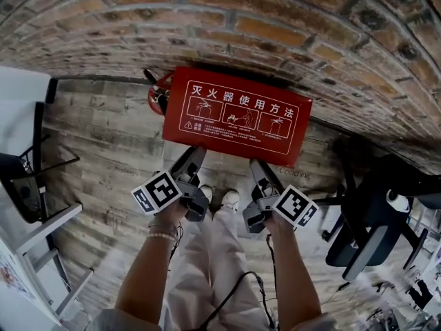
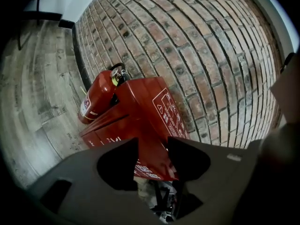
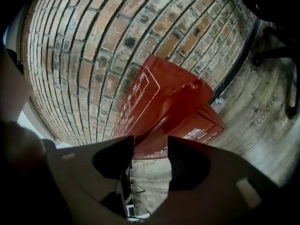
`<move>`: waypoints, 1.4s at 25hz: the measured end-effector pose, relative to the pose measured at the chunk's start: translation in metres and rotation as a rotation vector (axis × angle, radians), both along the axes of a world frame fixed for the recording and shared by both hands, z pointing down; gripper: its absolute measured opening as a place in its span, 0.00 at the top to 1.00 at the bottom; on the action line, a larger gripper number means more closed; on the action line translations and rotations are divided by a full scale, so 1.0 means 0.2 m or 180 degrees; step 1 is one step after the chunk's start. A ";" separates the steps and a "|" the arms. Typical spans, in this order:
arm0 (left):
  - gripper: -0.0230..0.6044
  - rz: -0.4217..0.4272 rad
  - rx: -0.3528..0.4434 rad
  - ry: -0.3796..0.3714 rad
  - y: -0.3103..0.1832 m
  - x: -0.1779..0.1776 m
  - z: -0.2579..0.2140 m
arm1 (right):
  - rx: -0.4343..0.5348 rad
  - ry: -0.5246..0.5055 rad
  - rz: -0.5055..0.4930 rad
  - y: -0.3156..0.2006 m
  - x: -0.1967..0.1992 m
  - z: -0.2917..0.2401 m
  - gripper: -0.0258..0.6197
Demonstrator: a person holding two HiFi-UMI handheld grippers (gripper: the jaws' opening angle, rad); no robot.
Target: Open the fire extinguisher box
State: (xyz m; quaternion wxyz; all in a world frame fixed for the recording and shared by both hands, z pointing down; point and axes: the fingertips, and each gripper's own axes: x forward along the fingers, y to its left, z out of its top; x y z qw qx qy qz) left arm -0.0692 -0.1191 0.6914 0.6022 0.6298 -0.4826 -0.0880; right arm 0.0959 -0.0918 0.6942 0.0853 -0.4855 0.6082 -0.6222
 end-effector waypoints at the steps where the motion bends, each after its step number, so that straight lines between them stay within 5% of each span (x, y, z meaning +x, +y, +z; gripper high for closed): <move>1: 0.66 -0.0002 0.0005 0.0014 0.00 0.00 0.00 | 0.0012 -0.0009 -0.0001 -0.01 0.00 0.00 0.62; 26: 0.72 -0.0051 0.0055 0.0191 -0.02 0.01 -0.04 | 0.0178 -0.0225 0.0057 -0.04 -0.02 -0.06 0.68; 35: 0.73 -0.0021 0.0048 0.0202 -0.02 0.01 -0.07 | -0.0088 -0.0163 0.0186 0.01 0.01 -0.05 0.69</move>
